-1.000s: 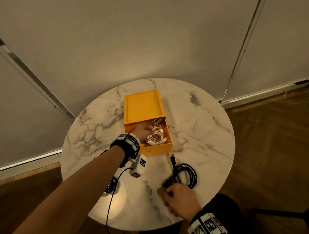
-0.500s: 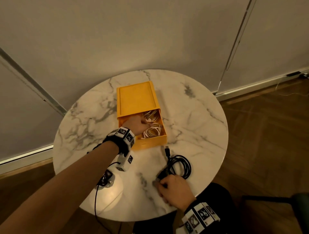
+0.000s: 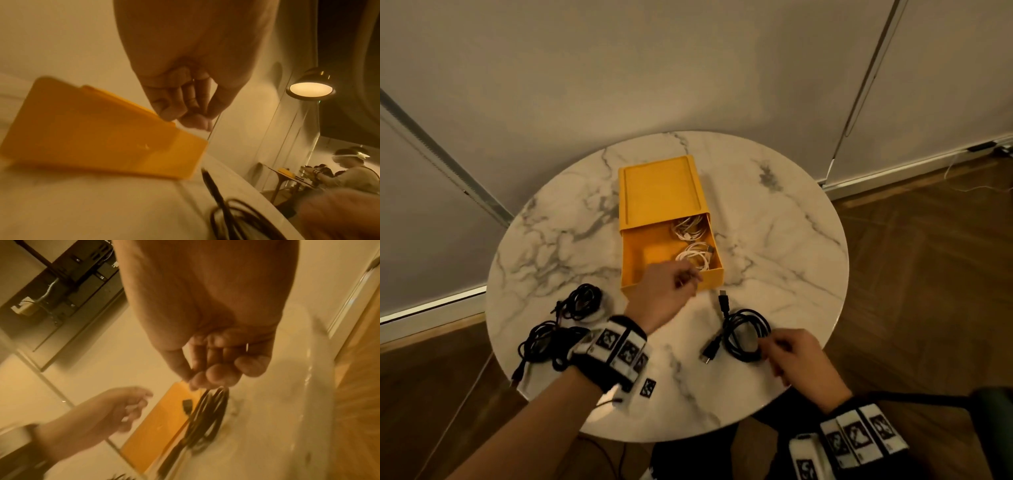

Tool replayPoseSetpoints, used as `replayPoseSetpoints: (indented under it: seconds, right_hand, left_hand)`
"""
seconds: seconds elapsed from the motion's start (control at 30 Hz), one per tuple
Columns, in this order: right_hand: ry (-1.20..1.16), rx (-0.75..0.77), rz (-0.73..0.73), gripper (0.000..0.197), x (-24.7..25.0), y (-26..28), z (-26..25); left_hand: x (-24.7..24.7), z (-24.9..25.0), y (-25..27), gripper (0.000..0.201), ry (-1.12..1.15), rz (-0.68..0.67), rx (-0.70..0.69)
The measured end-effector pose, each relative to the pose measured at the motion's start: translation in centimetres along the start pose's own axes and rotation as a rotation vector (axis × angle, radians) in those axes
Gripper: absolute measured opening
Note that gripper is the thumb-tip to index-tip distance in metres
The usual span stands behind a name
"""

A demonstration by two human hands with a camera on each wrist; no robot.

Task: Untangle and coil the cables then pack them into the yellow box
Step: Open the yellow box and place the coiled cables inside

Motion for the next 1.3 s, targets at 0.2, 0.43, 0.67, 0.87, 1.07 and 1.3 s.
replayPoseSetpoints:
  seconds: [0.2, 0.43, 0.67, 0.87, 1.07, 1.3]
  right_hand:
    - [0.131, -0.024, 0.170, 0.021, 1.7, -2.2, 1.4]
    - [0.040, 0.055, 0.158, 0.017, -0.9, -1.4, 0.7]
    - [-0.173, 0.165, 0.010, 0.022, -2.4, -0.3, -1.3]
    - [-0.361, 0.134, -0.027, 0.013, -2.3, -1.7, -4.0]
    - [-0.433, -0.076, -0.004, 0.018, -2.1, -4.3, -0.5]
    - [-0.502, -0.109, -0.045, 0.018, -2.1, -4.5, -0.5]
  left_hand:
    - [-8.0, -1.4, 4.3, 0.022, -0.098, -0.245, 0.150]
    - [-9.1, -2.1, 5.3, 0.029, 0.022, -0.138, 0.300]
    - [-6.1, -4.0, 8.2, 0.034, 0.475, -0.100, 0.470]
    - [0.4, -2.2, 6.9, 0.024, 0.693, 0.014, 0.450]
    - [5.6, -2.1, 0.5, 0.008, 0.864, 0.159, 0.449]
    - [3.6, -6.4, -2.5, 0.010, 0.871, 0.286, 0.758]
Point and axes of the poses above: each hand's wrist, its own y-axis away from the middle knuckle, its own x-axis out of the back of the hand, z = x × y, the point moved 8 cm from there along -y, towards the middle knuckle, and after that the axes turned 10 degrees about -x, right-handed, at the moved point
